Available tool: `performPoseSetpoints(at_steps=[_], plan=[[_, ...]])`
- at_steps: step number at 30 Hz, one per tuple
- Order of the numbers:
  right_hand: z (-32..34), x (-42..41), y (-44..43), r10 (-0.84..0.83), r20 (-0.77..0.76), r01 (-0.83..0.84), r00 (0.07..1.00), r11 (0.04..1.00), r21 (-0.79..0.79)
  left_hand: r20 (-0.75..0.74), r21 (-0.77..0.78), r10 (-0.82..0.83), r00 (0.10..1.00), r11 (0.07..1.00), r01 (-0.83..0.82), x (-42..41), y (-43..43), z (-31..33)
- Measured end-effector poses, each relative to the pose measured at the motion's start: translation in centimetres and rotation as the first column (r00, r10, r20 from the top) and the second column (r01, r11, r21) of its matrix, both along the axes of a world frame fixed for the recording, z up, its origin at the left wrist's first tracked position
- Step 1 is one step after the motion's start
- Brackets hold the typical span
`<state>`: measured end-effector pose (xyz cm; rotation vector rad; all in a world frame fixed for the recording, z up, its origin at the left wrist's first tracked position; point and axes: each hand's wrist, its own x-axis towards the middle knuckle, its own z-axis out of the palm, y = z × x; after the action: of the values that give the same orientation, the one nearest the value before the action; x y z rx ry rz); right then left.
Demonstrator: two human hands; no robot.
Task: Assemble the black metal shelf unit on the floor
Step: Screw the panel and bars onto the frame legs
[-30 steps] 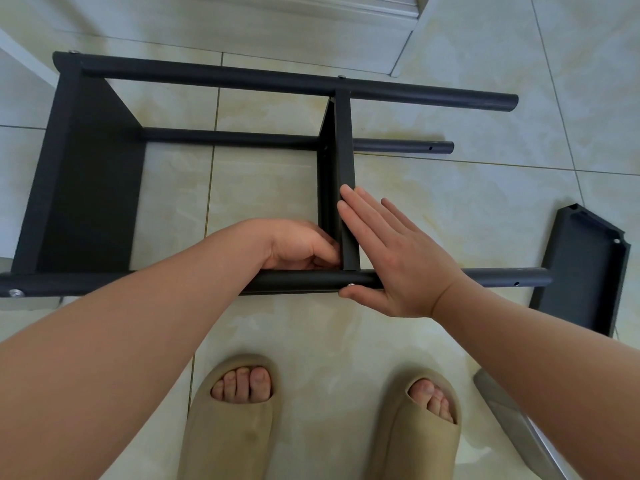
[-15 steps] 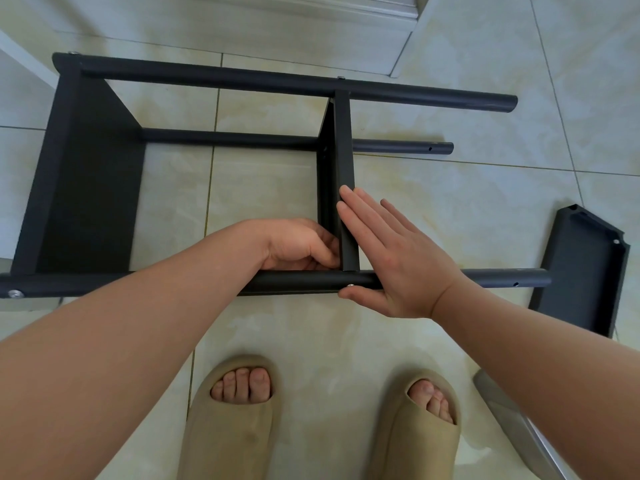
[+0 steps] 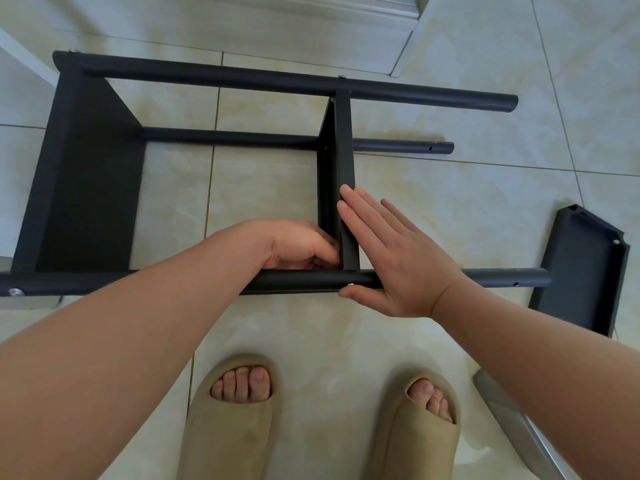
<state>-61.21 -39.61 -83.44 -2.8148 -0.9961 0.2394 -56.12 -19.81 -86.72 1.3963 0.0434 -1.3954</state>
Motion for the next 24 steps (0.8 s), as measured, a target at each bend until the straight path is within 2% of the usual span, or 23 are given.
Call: performPoseSetpoints(at_steps=[11, 19, 22, 24], plan=[[-0.05, -0.02, 0.02, 0.001, 0.005, -0.001, 1.0, 1.0, 0.003, -0.024, -0.092, 0.046, 0.999, 0.995, -0.048, 0.14, 0.24, 0.04], [-0.03, 0.0, 0.01, 0.002, 0.004, -0.002, 1.0, 1.0, -0.006, -0.057, -0.094, 0.064, 0.996, 0.993, -0.069, 0.18, 0.07, 0.23], [-0.04, 0.0, -0.01, 0.004, 0.007, -0.004, 1.0, 1.0, -0.005, -0.108, -0.041, 0.013, 0.994, 0.999, -0.017, 0.23, 0.05, 0.12], [-0.06, -0.03, -0.01, 0.004, 0.009, -0.004, 1.0, 1.0, -0.002, -0.066, -0.01, -0.044, 0.997, 0.999, 0.044, 0.07, 0.04, 0.27]])
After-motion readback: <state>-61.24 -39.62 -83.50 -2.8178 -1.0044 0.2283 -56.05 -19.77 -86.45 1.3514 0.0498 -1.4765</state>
